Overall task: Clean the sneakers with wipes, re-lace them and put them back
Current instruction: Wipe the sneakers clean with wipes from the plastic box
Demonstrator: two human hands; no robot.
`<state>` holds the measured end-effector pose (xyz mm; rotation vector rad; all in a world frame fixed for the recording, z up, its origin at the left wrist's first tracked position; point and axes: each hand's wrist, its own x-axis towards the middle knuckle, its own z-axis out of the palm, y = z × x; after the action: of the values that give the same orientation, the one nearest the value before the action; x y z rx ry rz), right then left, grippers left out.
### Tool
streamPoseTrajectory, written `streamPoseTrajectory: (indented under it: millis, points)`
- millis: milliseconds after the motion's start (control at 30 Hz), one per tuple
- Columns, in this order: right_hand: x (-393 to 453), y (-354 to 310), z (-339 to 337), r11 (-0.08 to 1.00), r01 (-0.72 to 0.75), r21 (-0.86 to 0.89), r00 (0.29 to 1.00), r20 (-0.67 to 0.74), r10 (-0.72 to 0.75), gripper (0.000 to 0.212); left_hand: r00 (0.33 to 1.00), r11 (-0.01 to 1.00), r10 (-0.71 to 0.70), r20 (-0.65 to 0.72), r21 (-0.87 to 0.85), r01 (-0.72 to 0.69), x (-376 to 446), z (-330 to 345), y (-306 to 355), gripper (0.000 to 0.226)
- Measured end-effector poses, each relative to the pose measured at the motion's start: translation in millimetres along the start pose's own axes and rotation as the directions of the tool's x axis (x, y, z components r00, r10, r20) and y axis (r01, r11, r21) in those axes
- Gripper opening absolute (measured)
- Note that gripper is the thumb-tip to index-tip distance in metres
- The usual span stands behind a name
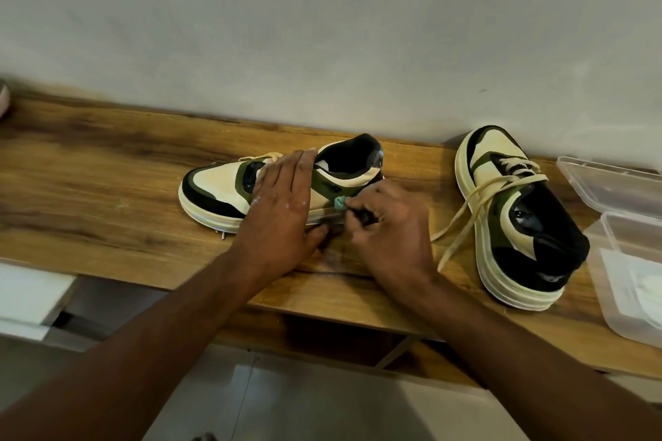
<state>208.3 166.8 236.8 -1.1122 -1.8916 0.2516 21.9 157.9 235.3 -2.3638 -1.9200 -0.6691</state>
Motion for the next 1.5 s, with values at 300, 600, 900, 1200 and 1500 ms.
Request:
streamPoseTrajectory:
  millis: [300, 600, 900, 1200, 1500]
  points:
    - [15, 8, -12, 0.985, -0.174, 0.001, 0.962, -0.213, 0.170, 0.013, 1.000, 1.000, 0.016, -0.006, -0.023, -0.016, -1, 0, -2, 0.115]
    - [0, -6, 4, 0.981, 0.149, -0.125, 0.984, 0.121, -0.134, 0.015, 1.000, 0.999, 0.026, 0.002, -0.031, -0.026, -1, 0, -4, 0.107]
    - [18, 23, -35, 0.972, -0.235, 0.020, 0.952, -0.198, 0.234, 0.016, 0.991, 0.989, 0.132, 0.020, -0.067, -0.130, -1, -4, -9, 0.103]
    - [3, 9, -47, 0.939, -0.297, 0.173, 0.951, -0.040, 0.308, 0.014, 0.964, 0.963, 0.254, 0.073, 0.077, -0.260, 9, -16, -15, 0.101]
    - [-12, -10, -33, 0.977, -0.151, 0.152, 0.980, 0.156, 0.127, 0.018, 0.998, 0.997, -0.068, -0.004, 0.025, 0.069, -3, -13, 15, 0.118]
